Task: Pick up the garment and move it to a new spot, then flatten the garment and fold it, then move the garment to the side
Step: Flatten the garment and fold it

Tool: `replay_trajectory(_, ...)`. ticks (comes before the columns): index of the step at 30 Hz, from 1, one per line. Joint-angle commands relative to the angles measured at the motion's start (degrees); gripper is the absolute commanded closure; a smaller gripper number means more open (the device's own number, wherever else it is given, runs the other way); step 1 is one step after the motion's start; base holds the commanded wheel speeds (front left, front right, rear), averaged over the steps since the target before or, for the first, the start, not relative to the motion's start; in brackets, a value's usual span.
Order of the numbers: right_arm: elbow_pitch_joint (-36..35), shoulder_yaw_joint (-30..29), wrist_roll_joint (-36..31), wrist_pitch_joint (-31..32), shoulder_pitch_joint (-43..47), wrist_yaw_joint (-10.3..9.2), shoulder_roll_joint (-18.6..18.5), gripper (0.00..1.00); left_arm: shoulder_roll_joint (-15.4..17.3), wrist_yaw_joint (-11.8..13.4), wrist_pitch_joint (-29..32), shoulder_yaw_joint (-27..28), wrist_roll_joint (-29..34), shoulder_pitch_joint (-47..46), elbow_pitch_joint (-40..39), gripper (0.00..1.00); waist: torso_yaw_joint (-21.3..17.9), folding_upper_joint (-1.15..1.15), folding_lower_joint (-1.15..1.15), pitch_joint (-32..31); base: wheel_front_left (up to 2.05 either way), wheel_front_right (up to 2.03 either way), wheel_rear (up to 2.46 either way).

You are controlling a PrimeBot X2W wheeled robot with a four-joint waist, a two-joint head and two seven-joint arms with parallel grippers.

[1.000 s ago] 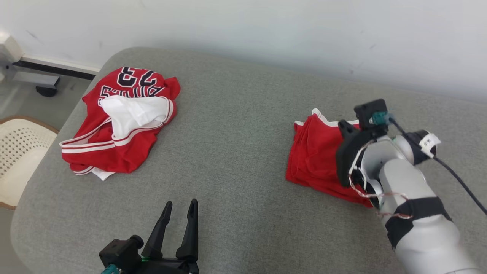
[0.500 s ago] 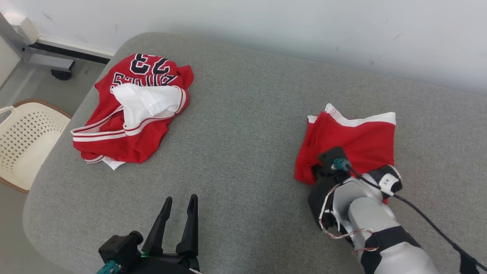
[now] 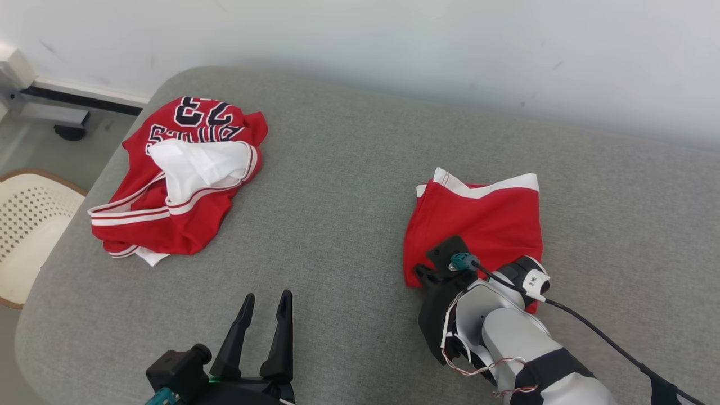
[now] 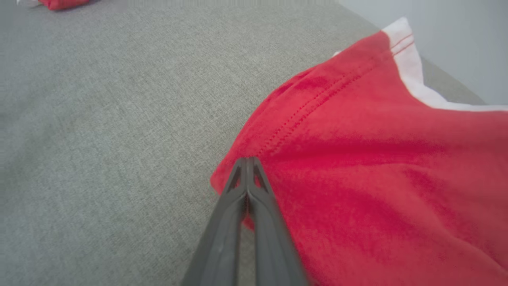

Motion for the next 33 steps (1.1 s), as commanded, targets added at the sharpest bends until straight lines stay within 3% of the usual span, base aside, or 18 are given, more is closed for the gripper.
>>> replay_trajectory(1, -1.0, -0.5, 1.0, -0.8, 0.6, 0.13, 0.0, 1.00, 0.3, 0.2, -0.2, 0.2, 0.5, 1.2, 0.0, 0.00, -0.7, 0.00, 0.00, -0.6, 0.00, 0.00, 0.00)
replay_trajectory(7, -2.8, -5.6, 2.4, -1.6, -1.5, 0.13, 0.0, 1.00, 0.6, 0.4, 0.0, 0.0, 0.4, 1.1, -0.5, 0.00, -1.3, 0.00, 0.00, -0.9, 0.00, 0.00, 0.00)
replay_trajectory(13, 0.1, -12.1, 0.3, 0.7, -5.8, 0.13, 0.0, 1.00, 0.4, 0.0, 0.3, -0.9, 0.5, 0.2, -0.9, 0.00, -0.3, 0.00, 0.00, 0.2, 0.00, 0.00, 0.00)
replay_trajectory(19, 6.6, -15.9, -3.8, 7.1, -11.4, 0.13, -0.4, 1.00, -1.0, -0.5, 0.1, -1.7, -0.3, -0.8, 0.0, 0.00, 4.1, 0.00, 0.00, 2.9, 0.00, 0.00, 0.00)
replay_trajectory(27, 13.0, -21.7, -11.1, 12.7, -15.8, 0.13, -5.3, 1.00, -2.7, -1.8, -0.2, -2.2, -1.4, -1.6, 1.9, 0.00, 10.7, 0.00, 0.00, 7.0, 0.00, 0.00, 0.00)
replay_trajectory(33, 14.4, -25.3, -13.8, 13.6, -17.2, 0.13, -6.2, 1.00, -3.4, -2.6, -0.2, -1.6, -1.4, -1.3, 1.7, 0.00, 13.6, 0.00, 0.00, 9.1, 0.00, 0.00, 0.00)
